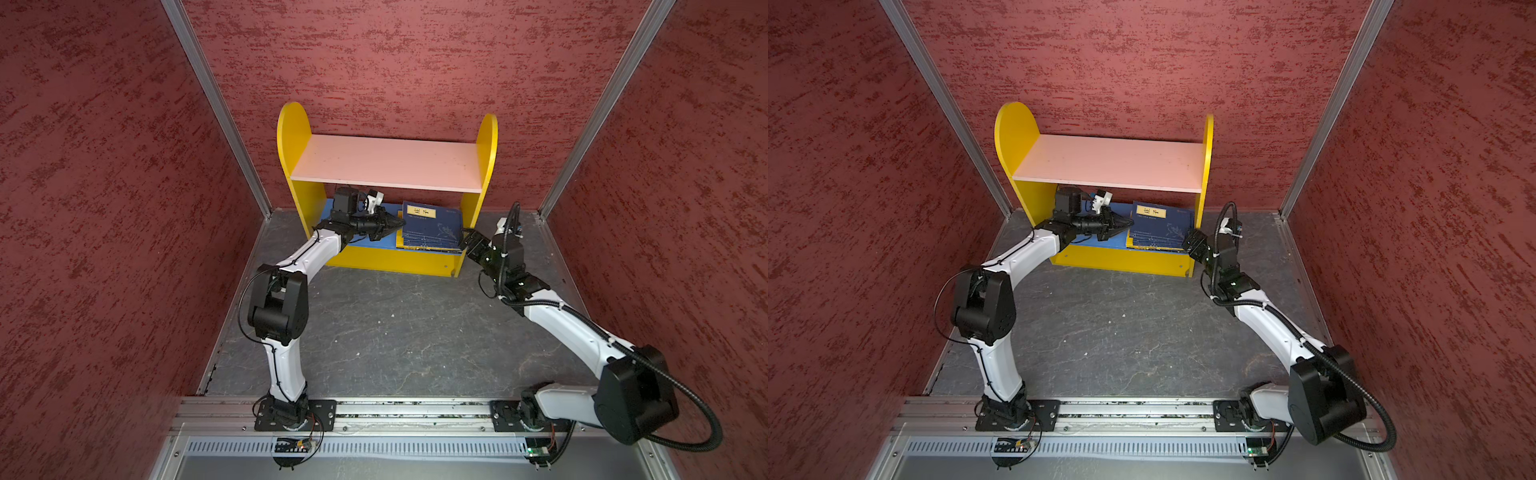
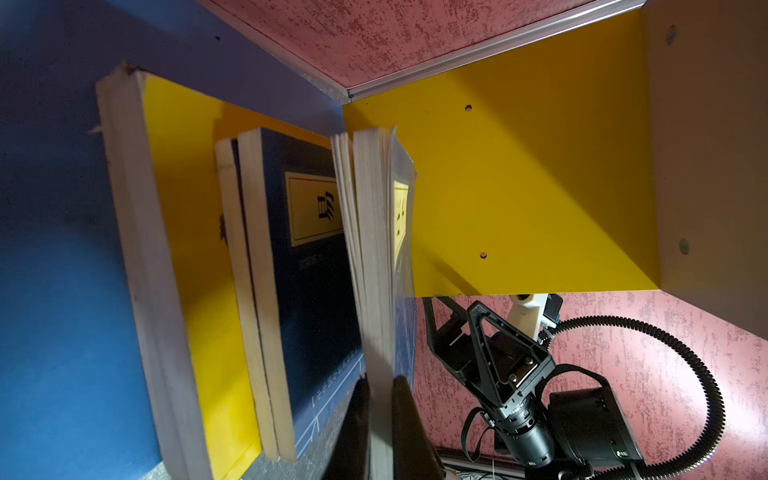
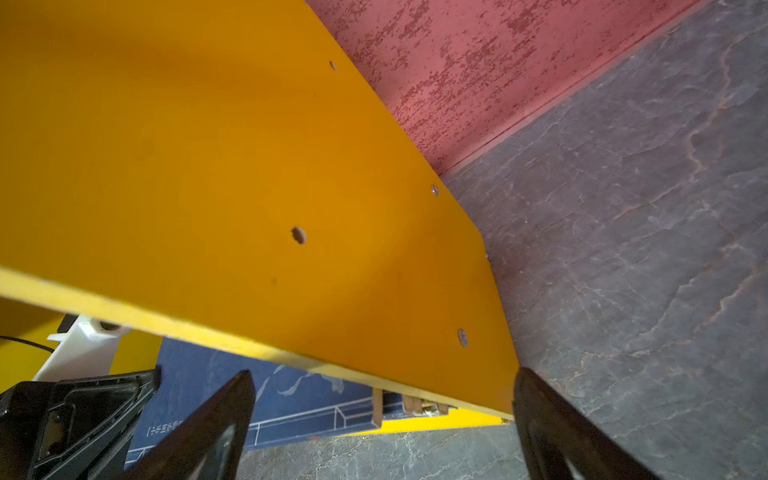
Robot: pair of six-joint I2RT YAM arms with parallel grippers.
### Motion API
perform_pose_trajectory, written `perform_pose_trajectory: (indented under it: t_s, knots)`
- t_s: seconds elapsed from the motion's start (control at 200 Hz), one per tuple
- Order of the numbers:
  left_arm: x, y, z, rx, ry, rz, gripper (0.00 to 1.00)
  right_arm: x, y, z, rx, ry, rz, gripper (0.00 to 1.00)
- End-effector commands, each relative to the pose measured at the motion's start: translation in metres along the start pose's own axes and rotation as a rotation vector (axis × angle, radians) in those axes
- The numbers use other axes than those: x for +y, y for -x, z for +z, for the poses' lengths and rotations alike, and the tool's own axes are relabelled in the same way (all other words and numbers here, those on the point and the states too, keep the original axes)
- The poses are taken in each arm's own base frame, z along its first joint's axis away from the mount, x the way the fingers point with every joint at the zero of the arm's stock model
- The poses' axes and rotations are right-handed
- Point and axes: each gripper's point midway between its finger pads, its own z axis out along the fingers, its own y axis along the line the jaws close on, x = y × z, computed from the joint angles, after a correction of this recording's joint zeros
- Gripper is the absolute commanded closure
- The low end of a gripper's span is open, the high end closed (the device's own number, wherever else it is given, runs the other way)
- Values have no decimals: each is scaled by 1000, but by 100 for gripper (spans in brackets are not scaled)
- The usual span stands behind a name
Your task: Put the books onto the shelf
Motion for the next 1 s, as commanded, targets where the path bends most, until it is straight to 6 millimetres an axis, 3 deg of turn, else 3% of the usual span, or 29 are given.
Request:
perform_pose_trajectory:
  t_s: [0.0, 0.997]
  knots:
    - [-10, 8, 5, -7, -33, 50, 96, 12, 5, 5, 4, 37, -22, 1]
    - [-9, 6, 16, 17, -33, 47, 96, 9, -1, 25, 27, 14, -50, 1]
